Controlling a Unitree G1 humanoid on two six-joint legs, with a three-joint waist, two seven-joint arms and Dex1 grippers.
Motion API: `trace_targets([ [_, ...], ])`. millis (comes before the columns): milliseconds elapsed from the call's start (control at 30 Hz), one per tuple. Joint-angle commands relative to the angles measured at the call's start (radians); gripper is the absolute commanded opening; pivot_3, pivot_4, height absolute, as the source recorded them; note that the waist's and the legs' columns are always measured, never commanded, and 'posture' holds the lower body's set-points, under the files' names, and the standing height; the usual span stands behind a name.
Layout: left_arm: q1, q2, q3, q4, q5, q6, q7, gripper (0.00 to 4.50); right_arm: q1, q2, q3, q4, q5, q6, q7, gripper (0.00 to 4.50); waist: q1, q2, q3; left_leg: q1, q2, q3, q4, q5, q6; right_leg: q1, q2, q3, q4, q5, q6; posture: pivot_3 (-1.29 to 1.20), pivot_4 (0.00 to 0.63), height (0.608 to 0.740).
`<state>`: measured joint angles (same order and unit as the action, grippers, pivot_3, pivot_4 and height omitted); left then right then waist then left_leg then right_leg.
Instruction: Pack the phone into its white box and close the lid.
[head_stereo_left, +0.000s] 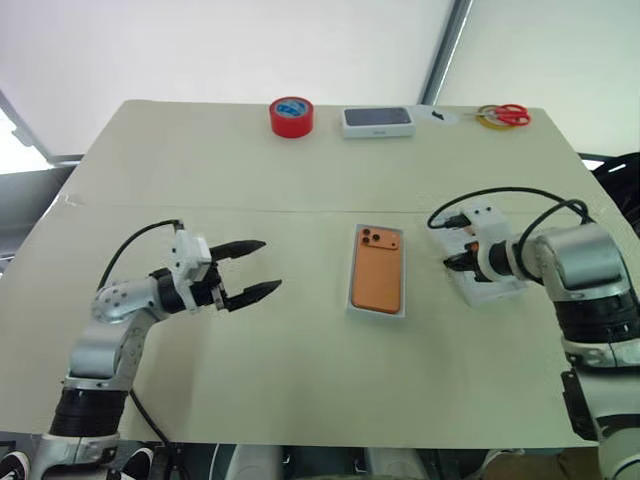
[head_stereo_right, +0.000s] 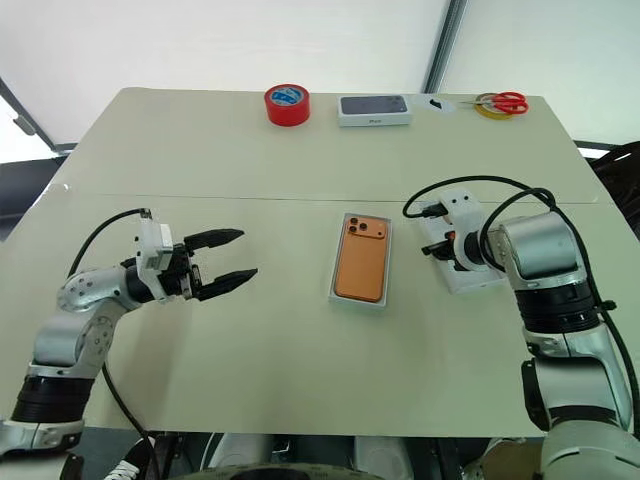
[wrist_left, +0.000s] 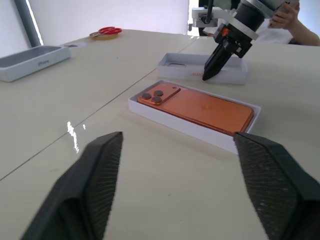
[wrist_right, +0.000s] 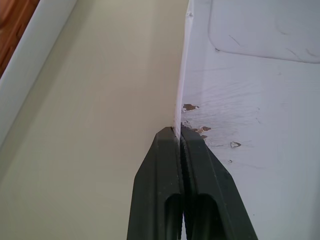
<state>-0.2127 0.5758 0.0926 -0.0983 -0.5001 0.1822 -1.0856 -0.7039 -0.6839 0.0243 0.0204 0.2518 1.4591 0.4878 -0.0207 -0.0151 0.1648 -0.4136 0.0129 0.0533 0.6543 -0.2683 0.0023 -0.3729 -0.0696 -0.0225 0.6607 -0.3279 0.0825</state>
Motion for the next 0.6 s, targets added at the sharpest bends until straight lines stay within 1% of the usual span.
trace_targets([
  [33, -0.026, -0.017, 0.011, -0.008, -0.029, 0.022, 0.025, 1.70, -0.059, 0.033, -0.081, 0.010, -0.008, -0.170, -0.030, 0.00, 0.002, 0.001, 0.001, -0.001, 0.000, 0.000, 0.000, 0.000, 0.000, -0.001, 0.000, 0.000, 0.000, 0.000, 0.000, 0.00, 0.150, 0.740],
  [67, -0.028, -0.019, 0.011, -0.008, -0.032, 0.030, 0.028, 1.12, -0.067, 0.053, -0.105, 0.007, 0.006, -0.218, -0.028, 0.00, 0.002, 0.001, 0.001, -0.001, 0.000, 0.001, 0.000, 0.000, 0.000, -0.001, 0.000, 0.000, 0.000, 0.000, 0.000, 0.00, 0.150, 0.740],
  [133, -0.034, -0.030, 0.009, -0.006, -0.023, 0.033, 0.048, 0.12, -0.093, 0.126, -0.186, 0.002, 0.055, -0.278, -0.034, 0.00, 0.001, 0.001, 0.001, -0.003, 0.000, 0.001, 0.000, 0.000, 0.000, -0.003, 0.001, 0.000, 0.001, 0.000, 0.000, 0.00, 0.150, 0.740],
  [167, -0.036, -0.035, 0.007, -0.008, -0.025, 0.040, 0.053, 0.05, -0.095, 0.162, -0.212, -0.018, 0.081, -0.308, -0.029, 0.00, 0.001, 0.001, 0.001, -0.004, 0.000, 0.001, 0.000, 0.001, 0.000, -0.004, 0.002, 0.000, 0.002, 0.000, 0.000, 0.00, 0.150, 0.740],
  [267, -0.041, -0.055, 0.002, -0.020, -0.033, 0.054, 0.074, 0.05, -0.086, 0.253, -0.245, -0.090, 0.140, -0.383, -0.023, 0.00, 0.003, 0.001, 0.001, -0.004, 0.001, 0.000, 0.000, 0.001, -0.001, -0.004, 0.003, 0.000, 0.002, 0.000, 0.000, 0.00, 0.150, 0.740],
  [400, -0.050, -0.079, -0.002, -0.026, -0.007, 0.038, 0.112, 0.05, -0.066, 0.404, -0.307, -0.191, 0.290, -0.324, -0.035, 0.00, 0.006, 0.001, 0.001, -0.004, 0.002, 0.000, 0.001, 0.001, -0.001, -0.004, 0.004, 0.000, 0.003, 0.000, 0.000, 0.00, 0.150, 0.740],
  [433, -0.052, -0.082, -0.003, -0.032, -0.006, 0.043, 0.119, 0.05, -0.062, 0.484, -0.379, -0.217, 0.384, -0.236, -0.064, 0.00, 0.007, 0.001, 0.001, -0.004, 0.002, 0.000, 0.001, 0.001, -0.001, -0.004, 0.004, 0.000, 0.003, 0.000, 0.000, 0.00, 0.150, 0.740],
  [500, -0.054, -0.081, -0.004, -0.037, -0.006, 0.046, 0.124, 0.05, -0.045, 0.581, -0.469, -0.272, 0.520, -0.106, -0.100, 0.00, 0.007, 0.001, 0.001, -0.004, 0.002, 0.000, 0.001, 0.001, -0.001, -0.004, 0.004, 0.000, 0.004, 0.000, 0.000, 0.00, 0.150, 0.740],
  [533, -0.054, -0.081, -0.001, -0.039, -0.008, 0.044, 0.125, 0.05, -0.040, 0.634, -0.534, -0.293, 0.588, 0.003, -0.107, 0.00, 0.007, 0.001, 0.001, -0.004, 0.002, -0.001, 0.001, 0.001, -0.001, -0.004, 0.004, 0.000, 0.005, 0.000, 0.000, 0.00, 0.150, 0.740],
  [600, -0.057, -0.080, 0.005, -0.037, -0.014, 0.050, 0.130, 0.05, -0.020, 0.680, -0.604, -0.334, 0.704, 0.119, -0.114, 0.00, 0.009, 0.001, 0.001, -0.005, 0.002, -0.001, 0.001, 0.001, -0.001, -0.004, 0.004, 0.000, 0.005, 0.000, 0.000, 0.00, 0.150, 0.740],
])
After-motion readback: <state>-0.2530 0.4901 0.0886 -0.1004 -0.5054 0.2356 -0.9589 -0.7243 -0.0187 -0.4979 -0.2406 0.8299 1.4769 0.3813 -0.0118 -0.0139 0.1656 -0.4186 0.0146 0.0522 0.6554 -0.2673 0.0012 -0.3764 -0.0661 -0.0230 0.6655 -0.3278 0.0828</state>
